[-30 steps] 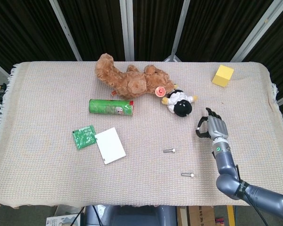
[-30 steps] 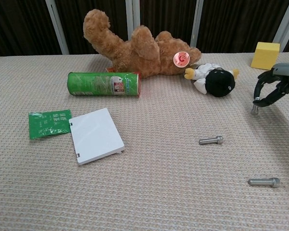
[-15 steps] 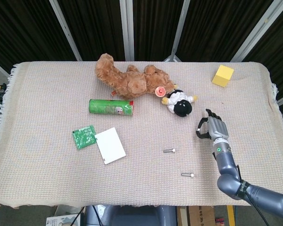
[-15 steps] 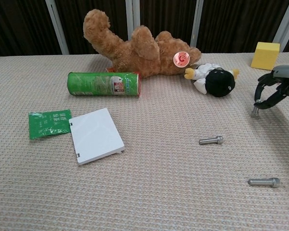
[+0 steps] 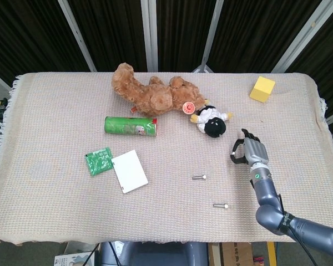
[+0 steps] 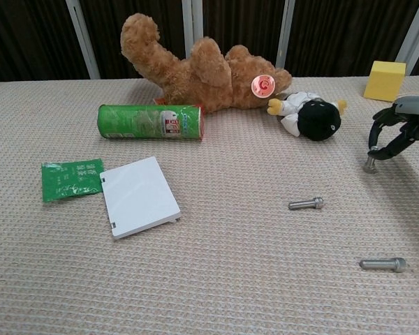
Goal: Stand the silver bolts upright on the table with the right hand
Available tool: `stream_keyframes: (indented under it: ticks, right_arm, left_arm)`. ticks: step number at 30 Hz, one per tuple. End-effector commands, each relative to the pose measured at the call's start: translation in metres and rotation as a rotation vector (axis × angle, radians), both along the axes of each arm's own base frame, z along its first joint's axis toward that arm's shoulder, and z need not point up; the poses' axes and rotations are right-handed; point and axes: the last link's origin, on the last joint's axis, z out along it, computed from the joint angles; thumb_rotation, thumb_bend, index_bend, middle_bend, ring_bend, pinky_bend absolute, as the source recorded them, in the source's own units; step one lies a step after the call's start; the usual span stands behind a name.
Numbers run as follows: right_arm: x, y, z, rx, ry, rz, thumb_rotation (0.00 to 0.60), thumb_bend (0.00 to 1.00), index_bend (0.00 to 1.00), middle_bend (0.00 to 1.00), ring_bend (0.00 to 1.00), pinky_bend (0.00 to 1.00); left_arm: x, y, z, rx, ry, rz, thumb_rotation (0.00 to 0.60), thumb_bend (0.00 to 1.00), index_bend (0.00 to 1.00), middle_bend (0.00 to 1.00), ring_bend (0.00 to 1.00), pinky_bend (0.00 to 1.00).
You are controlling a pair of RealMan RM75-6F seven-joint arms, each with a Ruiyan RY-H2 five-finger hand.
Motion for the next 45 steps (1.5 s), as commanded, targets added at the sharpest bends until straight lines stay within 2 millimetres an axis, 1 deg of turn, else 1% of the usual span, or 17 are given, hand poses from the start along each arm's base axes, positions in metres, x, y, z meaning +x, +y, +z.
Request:
stream_keyframes:
  ticks: [1,16,30,37,41,45]
  right_arm:
    - [-0.0002,0.0000,0.0007,0.000,0.003,-0.001,0.600,0.38,0.58,0.03,0.07,0.10]
    - [-0.0008,0.0006,0.0016,0.017,0.017,-0.004,0.600,0.38,0.54,0.03,0.06,0.10]
    - [-0.0009,0.0016,0.0033,0.031,0.031,0.001,0.600,0.38,0.53,0.03,0.05,0.10]
    - [-0.0012,0.0025,0.0041,0.058,0.055,0.011,0.600,0.38,0.46,0.03,0.03,0.10]
    - [0.0000,0.0028,0.0048,0.061,0.056,0.015,0.600,0.38,0.40,0.03,0.02,0.10]
    - [0.0004,0.0041,0.0069,0.074,0.069,0.023,0.600,0.31,0.30,0.01,0.00,0.09]
  left_arm:
    - [-0.0001,-0.0001,0.0000,0.000,0.000,0.001,0.600,0.12,0.09,0.07,0.05,0.17]
    - [0.0000,-0.0001,-0.0002,0.000,0.000,0.004,0.600,0.12,0.09,0.07,0.05,0.17]
    - [-0.0001,-0.0001,-0.0005,-0.002,-0.001,0.004,0.600,0.12,0.09,0.07,0.05,0.17]
    - [-0.0002,0.0002,-0.0006,-0.002,0.000,0.006,0.600,0.12,0.09,0.07,0.05,0.17]
    - [-0.0002,0.0000,-0.0004,0.000,0.000,0.006,0.600,0.12,0.09,0.07,0.05,0.17]
    - [-0.0004,-0.0001,0.0001,0.002,-0.002,0.006,0.600,0.12,0.09,0.07,0.05,0.17]
